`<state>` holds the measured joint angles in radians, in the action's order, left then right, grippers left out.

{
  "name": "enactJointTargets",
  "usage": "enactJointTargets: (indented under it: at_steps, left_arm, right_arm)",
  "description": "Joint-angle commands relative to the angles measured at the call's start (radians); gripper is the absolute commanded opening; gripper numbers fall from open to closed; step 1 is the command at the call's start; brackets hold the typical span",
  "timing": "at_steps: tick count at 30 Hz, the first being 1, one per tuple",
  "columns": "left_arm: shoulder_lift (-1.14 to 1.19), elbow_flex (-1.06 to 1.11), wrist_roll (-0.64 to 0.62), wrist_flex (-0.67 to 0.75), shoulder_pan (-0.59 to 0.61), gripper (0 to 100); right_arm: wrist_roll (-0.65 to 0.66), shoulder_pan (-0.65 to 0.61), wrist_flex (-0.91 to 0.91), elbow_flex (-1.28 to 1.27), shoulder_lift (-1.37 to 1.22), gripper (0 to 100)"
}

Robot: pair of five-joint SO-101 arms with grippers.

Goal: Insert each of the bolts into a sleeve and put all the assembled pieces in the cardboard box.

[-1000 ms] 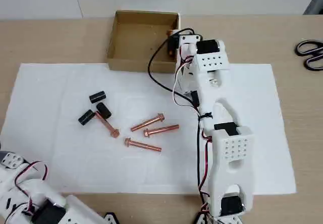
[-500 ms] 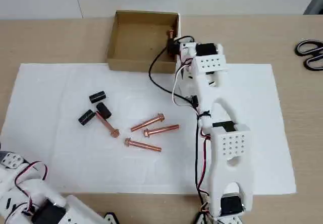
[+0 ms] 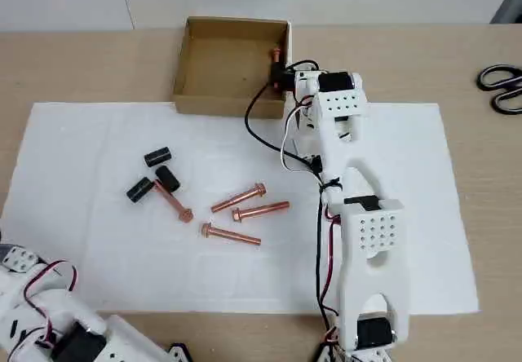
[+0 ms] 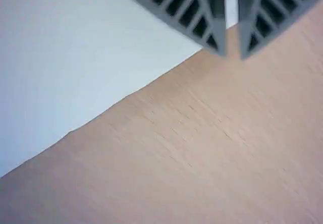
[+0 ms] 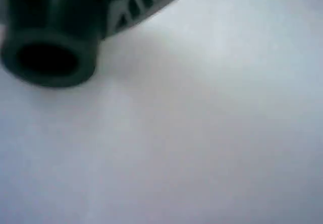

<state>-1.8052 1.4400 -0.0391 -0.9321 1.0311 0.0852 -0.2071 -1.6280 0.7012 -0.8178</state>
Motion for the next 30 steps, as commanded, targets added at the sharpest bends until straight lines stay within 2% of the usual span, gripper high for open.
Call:
enactJointTargets:
  at_steps: [1,4,8,11,14,23,30]
  left_arm:
    - [-0.014,-0.056,-0.008,-0.009,-0.006,1]
    - [-0.009,-0.163,-0.008,-0.114,-0.087,1]
    - [-0.008,-0.289,-0.009,-0.336,-0.385,1]
    - [-0.008,-0.328,-0.04,-0.397,-0.543,1]
    - [-0.006,-0.331,-0.097,-0.381,-0.577,1]
    - [-0.006,-0.331,-0.094,-0.373,-0.701,1]
    - [-0.003,-0.467,-0.094,-0.381,-0.825,1]
  right_arm:
    - [0.006,-0.013,-0.018,0.018,0.033,0.5]
    - [0.005,-0.019,-0.061,0.009,0.143,0.5]
    - [0.003,-0.051,-0.061,-0.005,0.331,0.5]
    - [0.003,-0.101,-0.061,-0.06,0.483,0.5]
    - [0.003,-0.136,-0.053,-0.132,0.625,0.6]
    - [0.0,-0.137,0.024,-0.338,1.092,0.8]
    - [0.006,-0.133,0.202,-0.799,1.497,0.8]
